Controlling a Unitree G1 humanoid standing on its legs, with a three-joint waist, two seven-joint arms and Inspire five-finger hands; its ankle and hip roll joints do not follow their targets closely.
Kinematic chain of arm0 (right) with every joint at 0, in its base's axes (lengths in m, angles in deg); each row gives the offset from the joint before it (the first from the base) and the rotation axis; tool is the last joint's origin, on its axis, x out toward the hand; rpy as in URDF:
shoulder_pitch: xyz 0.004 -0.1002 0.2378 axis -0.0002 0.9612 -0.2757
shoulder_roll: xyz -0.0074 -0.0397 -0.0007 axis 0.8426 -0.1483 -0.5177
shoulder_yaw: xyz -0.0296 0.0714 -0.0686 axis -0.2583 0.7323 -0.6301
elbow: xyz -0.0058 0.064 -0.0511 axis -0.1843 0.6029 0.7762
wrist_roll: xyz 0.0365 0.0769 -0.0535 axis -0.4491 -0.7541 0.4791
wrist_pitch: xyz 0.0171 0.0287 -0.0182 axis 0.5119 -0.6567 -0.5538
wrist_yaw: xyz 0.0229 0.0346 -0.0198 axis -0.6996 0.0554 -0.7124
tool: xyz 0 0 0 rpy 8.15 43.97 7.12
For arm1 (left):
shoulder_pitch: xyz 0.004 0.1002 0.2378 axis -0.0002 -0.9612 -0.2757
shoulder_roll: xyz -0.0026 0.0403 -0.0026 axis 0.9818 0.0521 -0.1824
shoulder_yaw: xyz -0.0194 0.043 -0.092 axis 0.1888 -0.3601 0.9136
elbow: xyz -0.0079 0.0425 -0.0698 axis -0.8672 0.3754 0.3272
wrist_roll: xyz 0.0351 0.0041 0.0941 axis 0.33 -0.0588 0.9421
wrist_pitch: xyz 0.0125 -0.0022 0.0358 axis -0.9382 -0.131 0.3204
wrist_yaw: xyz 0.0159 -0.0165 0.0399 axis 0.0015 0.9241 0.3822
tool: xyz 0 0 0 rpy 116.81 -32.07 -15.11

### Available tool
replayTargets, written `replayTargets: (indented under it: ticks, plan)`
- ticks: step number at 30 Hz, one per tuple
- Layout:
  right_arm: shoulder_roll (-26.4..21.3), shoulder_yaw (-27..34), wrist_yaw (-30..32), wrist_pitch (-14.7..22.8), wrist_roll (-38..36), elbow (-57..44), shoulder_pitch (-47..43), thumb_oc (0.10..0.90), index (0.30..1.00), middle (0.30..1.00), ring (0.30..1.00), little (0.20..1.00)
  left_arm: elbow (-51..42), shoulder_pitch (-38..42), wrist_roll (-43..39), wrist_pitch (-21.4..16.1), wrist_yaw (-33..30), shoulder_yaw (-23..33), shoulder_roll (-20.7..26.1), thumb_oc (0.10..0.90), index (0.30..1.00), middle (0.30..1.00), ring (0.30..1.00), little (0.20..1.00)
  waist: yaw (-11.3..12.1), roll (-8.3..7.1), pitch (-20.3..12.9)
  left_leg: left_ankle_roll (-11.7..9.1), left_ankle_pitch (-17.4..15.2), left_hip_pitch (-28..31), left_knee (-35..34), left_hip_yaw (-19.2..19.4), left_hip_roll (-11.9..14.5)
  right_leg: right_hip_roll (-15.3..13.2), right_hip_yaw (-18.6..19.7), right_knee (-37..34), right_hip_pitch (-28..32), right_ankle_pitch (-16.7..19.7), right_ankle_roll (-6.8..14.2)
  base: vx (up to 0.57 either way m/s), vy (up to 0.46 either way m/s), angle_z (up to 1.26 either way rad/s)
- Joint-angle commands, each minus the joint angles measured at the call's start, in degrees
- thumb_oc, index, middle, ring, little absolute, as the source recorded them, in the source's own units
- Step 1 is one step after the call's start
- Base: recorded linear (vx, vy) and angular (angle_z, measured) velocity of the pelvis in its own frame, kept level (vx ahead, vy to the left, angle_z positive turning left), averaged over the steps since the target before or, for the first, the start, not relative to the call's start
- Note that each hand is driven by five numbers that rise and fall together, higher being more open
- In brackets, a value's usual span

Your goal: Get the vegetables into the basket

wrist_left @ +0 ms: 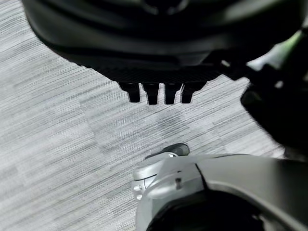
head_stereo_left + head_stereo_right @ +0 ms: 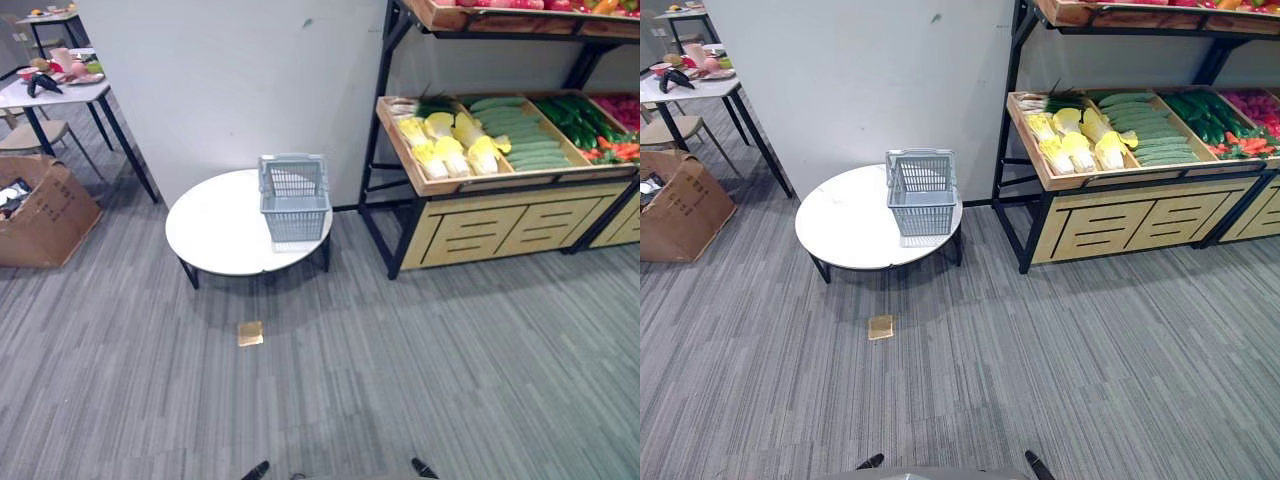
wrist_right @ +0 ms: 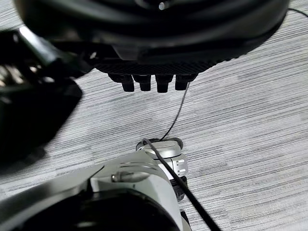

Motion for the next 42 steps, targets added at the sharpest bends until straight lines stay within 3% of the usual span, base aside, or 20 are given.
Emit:
replayTargets:
  ticks: [1, 42]
  plan:
    - [-1.82, -0.50, 0.00, 1.78, -1.97, 0.48, -4.09, 0.900, 1.000, 1.000, 1.000, 1.000, 0.49, 5.67, 0.21, -1.93, 0.53, 0.55, -1.54, 0.900, 1.000, 1.000, 1.000, 1.000, -1.08, 0.32, 1.90, -4.28, -1.98, 3.09, -2.30, -2.93, 2.51, -2.06, 1.52, -9.84, 4.15, 4.01, 5.77, 0.00, 0.000, 0.00]
    - [-3.01, -0.49, -0.23, 1.46, 0.43, 2.09, -5.16, 0.900, 1.000, 1.000, 1.000, 1.000, 0.24, 5.40, -3.37, -2.37, 1.31, 1.42, -2.59, 0.900, 1.000, 1.000, 1.000, 1.000, -0.95, 1.53, 3.47, -4.59, -1.93, 3.59, -2.06, -2.78, 3.23, -2.03, 1.04, -8.88, 4.45, 2.84, 5.12, 0.00, -0.002, 0.00]
